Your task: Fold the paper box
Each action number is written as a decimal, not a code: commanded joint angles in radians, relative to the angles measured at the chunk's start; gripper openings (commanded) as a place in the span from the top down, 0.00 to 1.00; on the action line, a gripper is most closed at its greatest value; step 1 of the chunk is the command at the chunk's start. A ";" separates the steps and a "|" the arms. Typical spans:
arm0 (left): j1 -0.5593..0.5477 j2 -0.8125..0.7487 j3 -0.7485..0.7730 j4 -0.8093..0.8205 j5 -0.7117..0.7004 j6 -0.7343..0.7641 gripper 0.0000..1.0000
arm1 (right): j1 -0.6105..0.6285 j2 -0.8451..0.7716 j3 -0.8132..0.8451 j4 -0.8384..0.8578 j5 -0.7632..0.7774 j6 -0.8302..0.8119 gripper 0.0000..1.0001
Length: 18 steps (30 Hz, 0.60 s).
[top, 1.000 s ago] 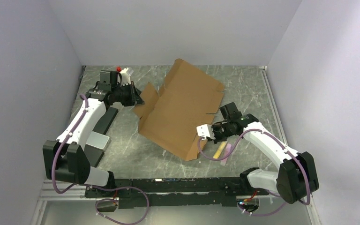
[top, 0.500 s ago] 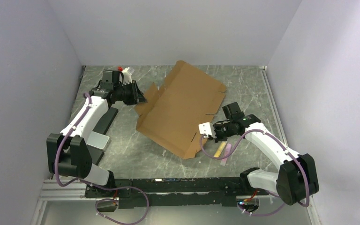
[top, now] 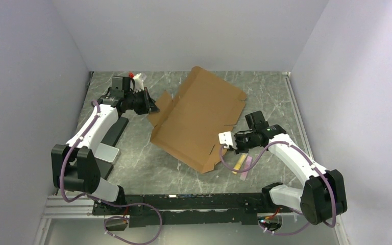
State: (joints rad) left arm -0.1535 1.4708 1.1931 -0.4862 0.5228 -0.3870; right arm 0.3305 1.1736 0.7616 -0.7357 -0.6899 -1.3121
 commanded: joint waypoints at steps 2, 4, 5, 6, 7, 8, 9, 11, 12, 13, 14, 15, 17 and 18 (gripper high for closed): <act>0.003 -0.018 0.018 0.026 0.037 -0.033 1.00 | -0.027 -0.039 0.012 0.035 -0.010 0.014 1.00; 0.003 -0.038 0.012 0.042 0.042 -0.054 1.00 | -0.045 -0.049 0.021 0.036 0.021 0.005 1.00; 0.003 -0.045 0.010 0.047 0.045 -0.066 1.00 | -0.052 -0.053 0.031 0.030 0.039 -0.006 1.00; 0.003 -0.056 0.009 0.057 0.048 -0.080 1.00 | -0.057 -0.053 0.043 0.020 0.055 -0.017 1.00; 0.003 -0.072 0.010 0.063 0.048 -0.091 1.00 | -0.064 -0.051 0.059 0.005 0.072 -0.034 1.00; 0.003 -0.086 0.009 0.069 0.048 -0.103 1.00 | -0.069 -0.049 0.075 -0.011 0.087 -0.047 1.00; 0.003 -0.102 0.007 0.078 0.045 -0.115 1.00 | -0.076 -0.045 0.094 -0.026 0.101 -0.061 1.00; 0.003 -0.138 -0.005 0.107 0.033 -0.145 1.00 | -0.089 -0.037 0.130 -0.044 0.125 -0.080 1.00; 0.003 -0.158 -0.013 0.126 0.029 -0.161 1.00 | -0.092 -0.033 0.147 -0.053 0.137 -0.086 1.00; 0.003 -0.179 -0.023 0.144 0.022 -0.179 1.00 | -0.096 -0.026 0.166 -0.052 0.151 -0.086 1.00; 0.003 -0.199 -0.034 0.159 0.016 -0.198 1.00 | -0.098 -0.018 0.177 -0.049 0.163 -0.084 1.00; 0.003 -0.221 -0.045 0.174 0.001 -0.217 1.00 | -0.100 -0.013 0.187 -0.039 0.175 -0.079 1.00; 0.003 -0.271 -0.077 0.197 -0.038 -0.260 1.00 | -0.103 0.000 0.196 -0.004 0.200 -0.045 1.00; 0.003 -0.300 -0.101 0.207 -0.063 -0.279 1.00 | -0.105 0.008 0.197 0.017 0.207 -0.012 0.97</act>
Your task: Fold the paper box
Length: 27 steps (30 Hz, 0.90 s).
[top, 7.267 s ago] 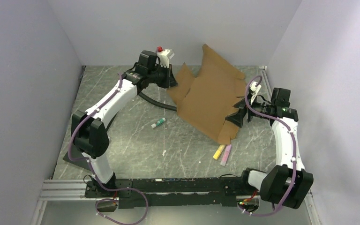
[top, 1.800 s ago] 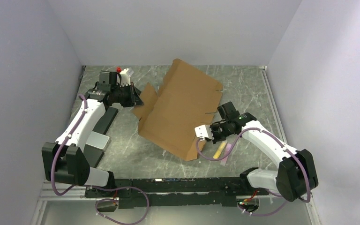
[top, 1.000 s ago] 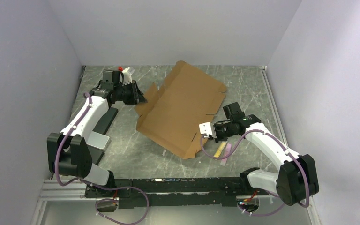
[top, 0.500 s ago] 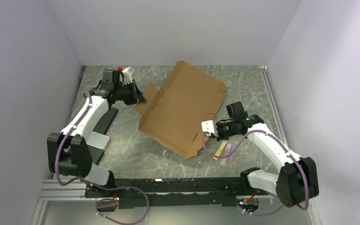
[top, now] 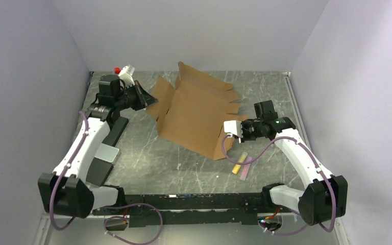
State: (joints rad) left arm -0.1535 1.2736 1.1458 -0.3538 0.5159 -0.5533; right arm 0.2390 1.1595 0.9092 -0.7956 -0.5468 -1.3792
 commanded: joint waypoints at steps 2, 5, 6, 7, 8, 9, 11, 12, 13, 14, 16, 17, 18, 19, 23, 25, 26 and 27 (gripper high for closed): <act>0.002 -0.171 -0.119 0.111 -0.112 -0.185 1.00 | -0.015 0.033 0.041 0.125 0.069 0.116 0.85; 0.002 -0.277 -0.247 0.172 -0.192 -0.290 1.00 | -0.015 0.047 0.018 0.191 0.060 0.226 0.68; 0.001 -0.306 -0.283 0.179 -0.222 -0.322 1.00 | -0.015 0.053 0.011 0.217 0.061 0.278 0.62; 0.000 -0.334 -0.320 0.185 -0.252 -0.348 1.00 | -0.017 0.058 0.007 0.234 0.058 0.323 0.57; 0.001 -0.355 -0.353 0.184 -0.276 -0.373 1.00 | -0.022 0.065 0.004 0.249 0.050 0.365 0.52; 0.000 -0.381 -0.386 0.180 -0.298 -0.391 1.00 | -0.031 0.068 0.002 0.266 0.040 0.424 0.47; -0.001 -0.407 -0.431 0.191 -0.315 -0.411 1.00 | -0.061 0.076 0.010 0.280 -0.010 0.516 0.40; -0.003 -0.416 -0.449 0.197 -0.321 -0.423 1.00 | -0.080 0.079 0.013 0.284 -0.048 0.564 0.38; -0.004 -0.422 -0.467 0.204 -0.320 -0.434 1.00 | -0.100 0.085 0.018 0.290 -0.084 0.616 0.35; -0.006 -0.426 -0.480 0.209 -0.320 -0.442 1.00 | -0.117 0.094 0.019 0.306 -0.117 0.672 0.32; -0.010 -0.430 -0.494 0.197 -0.324 -0.460 1.00 | -0.164 0.111 0.020 0.321 -0.213 0.759 0.26; -0.010 -0.431 -0.498 0.188 -0.324 -0.471 1.00 | -0.184 0.120 0.006 0.366 -0.234 0.840 0.22; -0.013 -0.431 -0.501 0.179 -0.324 -0.486 1.00 | -0.207 0.130 -0.012 0.426 -0.247 0.932 0.19; -0.016 -0.433 -0.505 0.174 -0.323 -0.503 1.00 | -0.227 0.142 -0.031 0.469 -0.261 1.039 0.16; -0.043 -0.445 -0.521 0.166 -0.335 -0.531 1.00 | -0.264 0.185 -0.083 0.620 -0.145 1.293 0.06; -0.060 -0.457 -0.532 0.167 -0.348 -0.540 1.00 | -0.264 0.214 -0.093 0.660 -0.048 1.388 0.02; -0.068 -0.461 -0.537 0.167 -0.353 -0.543 1.00 | -0.264 0.238 -0.088 0.662 -0.015 1.411 0.01; -0.075 -0.464 -0.539 0.165 -0.356 -0.545 1.00 | -0.262 0.266 -0.077 0.652 0.012 1.418 0.01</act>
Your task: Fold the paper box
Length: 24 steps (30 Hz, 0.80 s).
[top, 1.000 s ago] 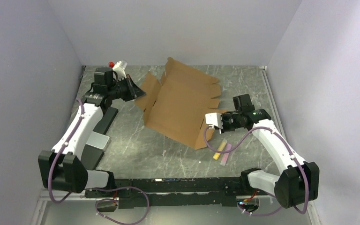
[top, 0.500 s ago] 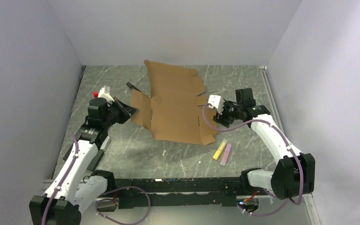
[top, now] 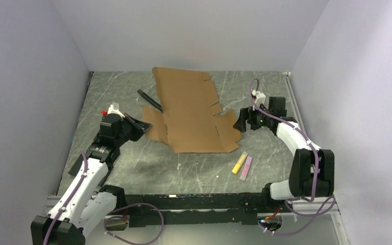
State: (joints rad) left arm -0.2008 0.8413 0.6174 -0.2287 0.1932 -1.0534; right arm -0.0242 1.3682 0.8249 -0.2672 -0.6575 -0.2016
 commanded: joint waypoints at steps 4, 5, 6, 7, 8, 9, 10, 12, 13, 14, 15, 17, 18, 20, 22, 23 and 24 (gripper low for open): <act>-0.051 -0.036 -0.034 0.060 -0.032 -0.052 1.00 | 0.002 0.170 0.057 0.088 0.154 0.270 0.08; -0.053 -0.036 -0.040 0.068 -0.029 -0.054 1.00 | 0.003 0.193 0.065 0.085 0.141 0.274 0.14; -0.056 -0.036 -0.043 0.072 -0.026 -0.054 1.00 | 0.007 0.212 0.072 0.085 0.134 0.276 0.21; -0.057 -0.037 -0.046 0.076 -0.024 -0.053 1.00 | 0.014 0.235 0.082 0.084 0.141 0.275 0.28; -0.058 -0.037 -0.048 0.077 -0.023 -0.053 1.00 | 0.018 0.247 0.089 0.085 0.147 0.273 0.38; -0.058 -0.040 -0.049 0.077 -0.022 -0.050 1.00 | 0.019 0.258 0.096 0.087 0.148 0.271 0.48; -0.059 -0.041 -0.050 0.080 -0.018 -0.046 1.00 | 0.020 0.265 0.103 0.089 0.149 0.270 0.62; -0.060 -0.044 -0.051 0.086 -0.010 -0.029 1.00 | 0.020 0.278 0.122 0.086 0.152 0.257 0.91; -0.060 -0.043 -0.049 0.085 -0.004 -0.015 1.00 | 0.020 0.279 0.131 0.086 0.153 0.245 1.00; -0.059 -0.040 -0.044 0.079 0.005 0.002 1.00 | 0.020 0.277 0.140 0.084 0.157 0.233 1.00; -0.059 -0.036 -0.036 0.067 0.010 0.022 1.00 | 0.020 0.270 0.146 0.084 0.158 0.221 1.00; -0.058 -0.025 -0.013 0.035 0.017 0.078 0.91 | 0.020 0.250 0.164 0.078 0.157 0.175 1.00; -0.058 -0.020 0.000 0.010 0.020 0.103 0.82 | 0.020 0.237 0.176 0.074 0.153 0.151 1.00; -0.058 -0.008 0.035 -0.027 0.029 0.167 0.60 | 0.017 0.209 0.202 0.061 0.133 0.107 1.00; -0.056 0.010 0.090 -0.070 0.039 0.239 0.50 | 0.014 0.185 0.242 0.032 0.098 0.050 1.00; -0.055 0.020 0.117 -0.100 0.039 0.276 0.47 | 0.011 0.175 0.263 0.014 0.080 0.022 1.00; -0.054 0.032 0.151 -0.131 0.040 0.315 0.45 | 0.009 0.168 0.289 -0.008 0.062 -0.007 1.00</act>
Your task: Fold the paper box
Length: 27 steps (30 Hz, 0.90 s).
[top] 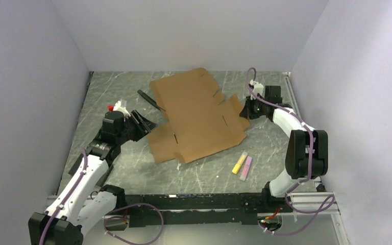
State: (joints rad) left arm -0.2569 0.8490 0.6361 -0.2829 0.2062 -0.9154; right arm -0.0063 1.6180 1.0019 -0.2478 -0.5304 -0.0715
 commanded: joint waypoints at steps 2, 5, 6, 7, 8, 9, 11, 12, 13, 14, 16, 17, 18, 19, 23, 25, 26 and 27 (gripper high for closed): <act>0.006 0.051 0.198 -0.140 0.022 0.256 0.43 | -0.011 -0.092 0.169 -0.074 -0.082 -0.184 1.00; 0.012 0.088 0.280 -0.206 0.020 0.354 0.39 | -0.012 -0.100 0.281 -0.147 -0.088 -0.259 1.00; 0.015 0.098 0.302 -0.218 0.018 0.382 0.37 | -0.011 -0.099 0.320 -0.169 -0.083 -0.277 1.00; 0.018 0.108 0.321 -0.225 0.018 0.407 0.35 | -0.011 -0.095 0.361 -0.204 -0.081 -0.308 1.00; 0.022 0.118 0.342 -0.229 0.019 0.429 0.32 | -0.009 -0.089 0.406 -0.239 -0.078 -0.345 1.00; 0.027 0.129 0.362 -0.232 0.022 0.449 0.29 | -0.008 -0.080 0.451 -0.277 -0.079 -0.372 1.00; 0.040 0.152 0.397 -0.222 0.035 0.493 0.25 | 0.001 -0.059 0.545 -0.363 -0.068 -0.440 1.00; 0.048 0.164 0.413 -0.209 0.044 0.508 0.24 | 0.002 -0.052 0.591 -0.404 -0.046 -0.476 1.00; 0.063 0.173 0.431 -0.194 0.059 0.523 0.23 | 0.034 -0.047 0.631 -0.441 -0.020 -0.519 1.00; 0.074 0.179 0.442 -0.175 0.073 0.540 0.21 | 0.053 -0.046 0.662 -0.469 0.011 -0.554 1.00; 0.094 0.183 0.454 -0.133 0.089 0.559 0.15 | 0.091 -0.056 0.715 -0.508 0.066 -0.630 1.00; 0.100 0.183 0.460 -0.113 0.088 0.565 0.11 | 0.110 -0.064 0.740 -0.524 0.085 -0.665 1.00; 0.105 0.183 0.468 -0.098 0.089 0.573 0.08 | 0.136 -0.072 0.766 -0.535 0.104 -0.697 1.00; 0.109 0.185 0.478 -0.086 0.089 0.582 0.05 | 0.155 -0.079 0.792 -0.555 0.114 -0.725 1.00; 0.111 0.183 0.514 -0.080 0.103 0.619 0.02 | 0.203 -0.066 0.973 -0.658 0.108 -0.803 1.00; 0.112 0.174 0.517 -0.079 0.115 0.634 0.01 | 0.217 -0.064 1.040 -0.701 0.098 -0.830 1.00; 0.113 0.164 0.514 -0.078 0.119 0.641 0.01 | 0.225 -0.069 1.065 -0.716 0.098 -0.847 1.00; 0.113 0.155 0.508 -0.079 0.120 0.646 0.01 | 0.231 -0.073 1.087 -0.730 0.097 -0.866 1.00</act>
State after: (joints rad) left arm -0.1493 1.0363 1.1160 -0.4068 0.2863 -0.3321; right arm 0.2119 1.5780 1.9564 -0.9047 -0.4393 -0.8200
